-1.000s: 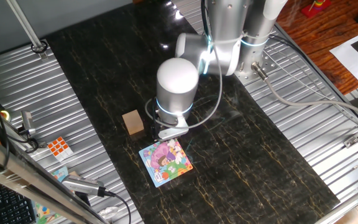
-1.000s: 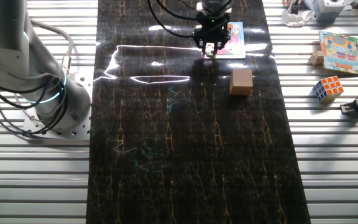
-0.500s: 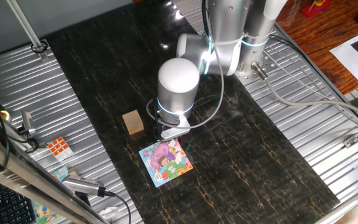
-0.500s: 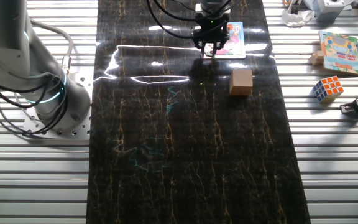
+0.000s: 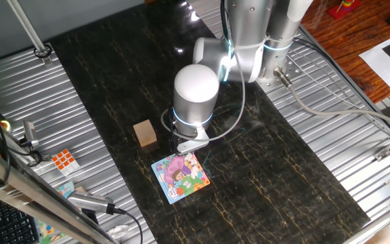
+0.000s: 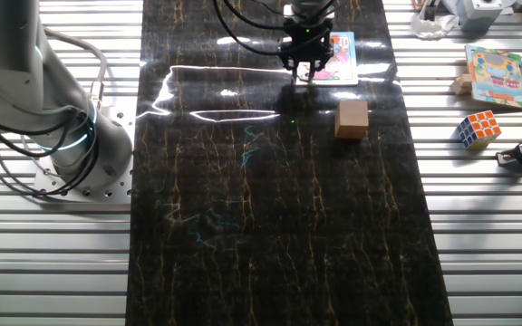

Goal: Assemble one piece of a puzzle

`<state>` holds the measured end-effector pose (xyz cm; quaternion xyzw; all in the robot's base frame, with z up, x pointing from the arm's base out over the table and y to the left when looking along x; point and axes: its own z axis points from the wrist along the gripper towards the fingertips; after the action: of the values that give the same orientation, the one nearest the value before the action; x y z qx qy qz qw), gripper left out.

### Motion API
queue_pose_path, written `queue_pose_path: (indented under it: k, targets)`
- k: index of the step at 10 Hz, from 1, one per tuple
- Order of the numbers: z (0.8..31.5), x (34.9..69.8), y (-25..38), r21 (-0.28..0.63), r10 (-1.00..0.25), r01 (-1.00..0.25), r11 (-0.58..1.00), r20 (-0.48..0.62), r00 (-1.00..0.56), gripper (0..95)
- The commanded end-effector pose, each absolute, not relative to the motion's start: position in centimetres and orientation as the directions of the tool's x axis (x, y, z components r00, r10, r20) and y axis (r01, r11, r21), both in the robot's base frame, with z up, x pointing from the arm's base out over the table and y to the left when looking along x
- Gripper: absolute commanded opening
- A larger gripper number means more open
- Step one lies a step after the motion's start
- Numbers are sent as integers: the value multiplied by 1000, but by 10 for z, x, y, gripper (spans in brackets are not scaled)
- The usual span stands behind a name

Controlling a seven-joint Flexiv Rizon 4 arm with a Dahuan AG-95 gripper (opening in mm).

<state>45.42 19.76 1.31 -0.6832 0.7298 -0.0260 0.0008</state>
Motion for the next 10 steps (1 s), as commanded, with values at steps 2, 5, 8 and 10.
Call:
queue_pose_path:
  k: [2, 5, 8, 10]
  targets:
    - [13, 454, 197, -41, -997, -997, 65, 36, -67, 0]
    - [13, 454, 197, -45, -997, -997, 70, 37, -72, 0]
    - [13, 454, 197, -48, -997, -996, 74, 35, -76, 0]
    - [13, 454, 198, -53, -997, -996, 69, 29, -71, 0]
